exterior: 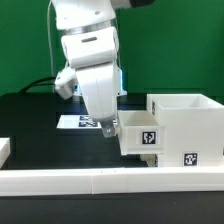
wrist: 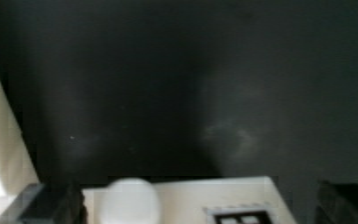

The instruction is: Assemble drawer

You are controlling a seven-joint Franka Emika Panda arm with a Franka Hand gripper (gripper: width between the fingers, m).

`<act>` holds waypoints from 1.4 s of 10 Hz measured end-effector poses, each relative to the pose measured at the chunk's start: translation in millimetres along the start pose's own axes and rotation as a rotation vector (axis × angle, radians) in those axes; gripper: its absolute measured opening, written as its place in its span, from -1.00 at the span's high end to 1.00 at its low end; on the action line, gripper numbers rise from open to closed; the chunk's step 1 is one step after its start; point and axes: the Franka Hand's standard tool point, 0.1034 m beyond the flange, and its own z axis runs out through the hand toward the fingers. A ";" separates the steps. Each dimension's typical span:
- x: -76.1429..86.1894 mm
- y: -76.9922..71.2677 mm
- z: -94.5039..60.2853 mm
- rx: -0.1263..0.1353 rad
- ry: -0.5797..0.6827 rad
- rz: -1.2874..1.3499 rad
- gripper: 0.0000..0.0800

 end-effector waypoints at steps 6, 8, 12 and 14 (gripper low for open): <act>16.5 4.4 16.4 0.012 0.038 0.047 -0.62; 23.2 8.1 15.8 0.005 0.006 0.038 -0.62; 21.1 8.3 16.8 -0.002 0.006 0.049 -0.62; 20.7 12.1 15.3 -0.019 -0.004 -0.041 -0.62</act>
Offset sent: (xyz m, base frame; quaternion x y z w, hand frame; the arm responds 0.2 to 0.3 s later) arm -0.0006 0.0256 -0.0044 -0.0064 0.0073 0.0203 0.9997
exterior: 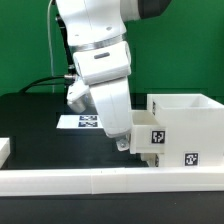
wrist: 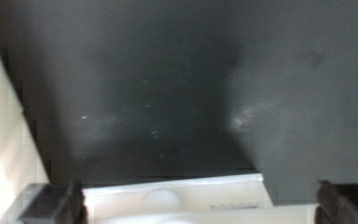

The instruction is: Assemble drawer

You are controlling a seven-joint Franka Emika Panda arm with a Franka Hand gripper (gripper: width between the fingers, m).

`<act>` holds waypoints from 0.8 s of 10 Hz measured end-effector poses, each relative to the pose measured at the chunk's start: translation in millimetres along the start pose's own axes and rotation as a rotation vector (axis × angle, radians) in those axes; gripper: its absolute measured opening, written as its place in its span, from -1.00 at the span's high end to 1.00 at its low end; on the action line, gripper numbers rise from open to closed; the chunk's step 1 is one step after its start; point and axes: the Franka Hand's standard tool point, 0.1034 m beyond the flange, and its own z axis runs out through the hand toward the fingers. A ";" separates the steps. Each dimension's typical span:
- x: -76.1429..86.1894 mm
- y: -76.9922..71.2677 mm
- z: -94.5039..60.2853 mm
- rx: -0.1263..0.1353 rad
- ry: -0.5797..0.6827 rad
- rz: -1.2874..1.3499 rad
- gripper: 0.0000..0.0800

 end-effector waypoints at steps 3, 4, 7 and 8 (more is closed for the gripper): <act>9.6 10.8 -5.5 -0.023 -0.048 -0.069 -0.62; 6.3 9.7 -4.4 -0.021 -0.047 -0.063 -0.62; 8.1 7.3 0.0 -0.017 -0.044 -0.052 -0.62; 11.0 7.5 1.5 -0.016 -0.045 -0.030 -0.62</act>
Offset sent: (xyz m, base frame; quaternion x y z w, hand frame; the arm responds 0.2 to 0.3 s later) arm 0.0000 0.0000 0.0000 0.0000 0.0000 0.0000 1.0000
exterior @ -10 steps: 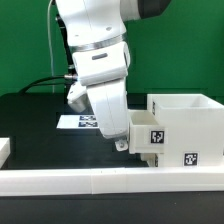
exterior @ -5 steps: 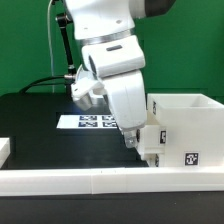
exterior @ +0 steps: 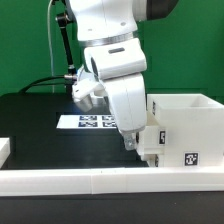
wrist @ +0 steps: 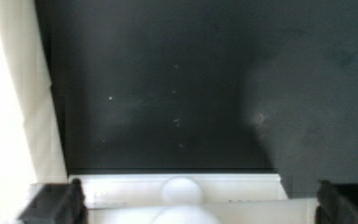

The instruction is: Assemble drawer

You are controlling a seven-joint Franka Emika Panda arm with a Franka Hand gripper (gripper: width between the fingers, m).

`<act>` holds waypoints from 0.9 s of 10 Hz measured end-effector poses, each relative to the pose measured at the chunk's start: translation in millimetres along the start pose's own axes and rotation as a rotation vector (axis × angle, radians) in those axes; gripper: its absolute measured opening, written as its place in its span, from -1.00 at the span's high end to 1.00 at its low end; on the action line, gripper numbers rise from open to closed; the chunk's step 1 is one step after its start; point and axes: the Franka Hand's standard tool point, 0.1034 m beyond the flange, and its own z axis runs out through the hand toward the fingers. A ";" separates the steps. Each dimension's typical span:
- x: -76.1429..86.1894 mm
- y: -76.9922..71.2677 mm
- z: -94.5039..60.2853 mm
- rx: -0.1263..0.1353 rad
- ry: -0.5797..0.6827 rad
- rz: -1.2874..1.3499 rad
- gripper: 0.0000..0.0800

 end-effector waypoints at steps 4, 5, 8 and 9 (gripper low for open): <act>32.7 2.4 4.0 0.006 -0.009 0.043 -0.62; 32.5 2.4 4.1 0.006 -0.014 0.044 -0.62; -5.5 -3.5 -10.6 0.010 -0.026 0.007 -0.62; -14.8 -7.6 -19.7 -0.002 -0.036 0.018 -0.62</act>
Offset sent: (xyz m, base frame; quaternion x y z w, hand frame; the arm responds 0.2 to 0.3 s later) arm 0.0092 0.0402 0.0059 -0.0131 0.0013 0.0186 0.9997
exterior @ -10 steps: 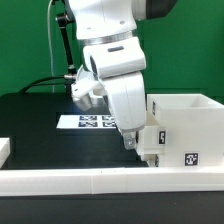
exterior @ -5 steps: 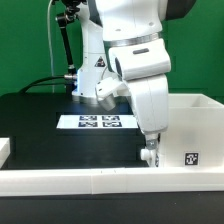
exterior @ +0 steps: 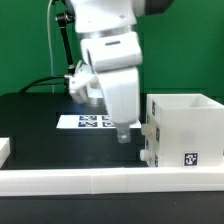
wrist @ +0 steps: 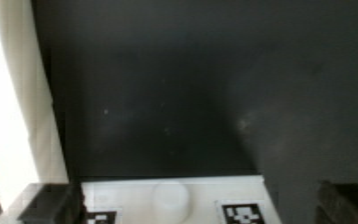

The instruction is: Assemble drawer

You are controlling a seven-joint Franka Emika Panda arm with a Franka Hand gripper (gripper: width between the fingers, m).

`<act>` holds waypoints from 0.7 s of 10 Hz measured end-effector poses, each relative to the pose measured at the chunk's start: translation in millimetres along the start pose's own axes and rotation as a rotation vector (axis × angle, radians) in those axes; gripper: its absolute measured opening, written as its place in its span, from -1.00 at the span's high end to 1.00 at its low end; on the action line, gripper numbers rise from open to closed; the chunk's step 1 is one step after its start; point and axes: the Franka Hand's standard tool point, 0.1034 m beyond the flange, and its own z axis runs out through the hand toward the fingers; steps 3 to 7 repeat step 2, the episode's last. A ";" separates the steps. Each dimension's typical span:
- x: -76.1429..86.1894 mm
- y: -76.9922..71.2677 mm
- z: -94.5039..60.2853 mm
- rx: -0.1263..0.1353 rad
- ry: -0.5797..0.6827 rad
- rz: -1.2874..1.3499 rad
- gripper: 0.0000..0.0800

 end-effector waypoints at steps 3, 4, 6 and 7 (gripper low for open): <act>-2.8 -8.1 -10.4 -0.022 -0.014 0.002 -0.62; -2.8 -8.1 -10.4 -0.022 -0.014 0.002 -0.62; -2.8 -8.1 -10.4 -0.022 -0.014 0.002 -0.62; -2.8 -8.1 -10.4 -0.022 -0.014 0.002 -0.62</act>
Offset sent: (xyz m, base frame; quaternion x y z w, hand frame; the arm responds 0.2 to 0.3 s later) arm 0.0000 0.0000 0.0000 0.0000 0.0000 0.0000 1.0000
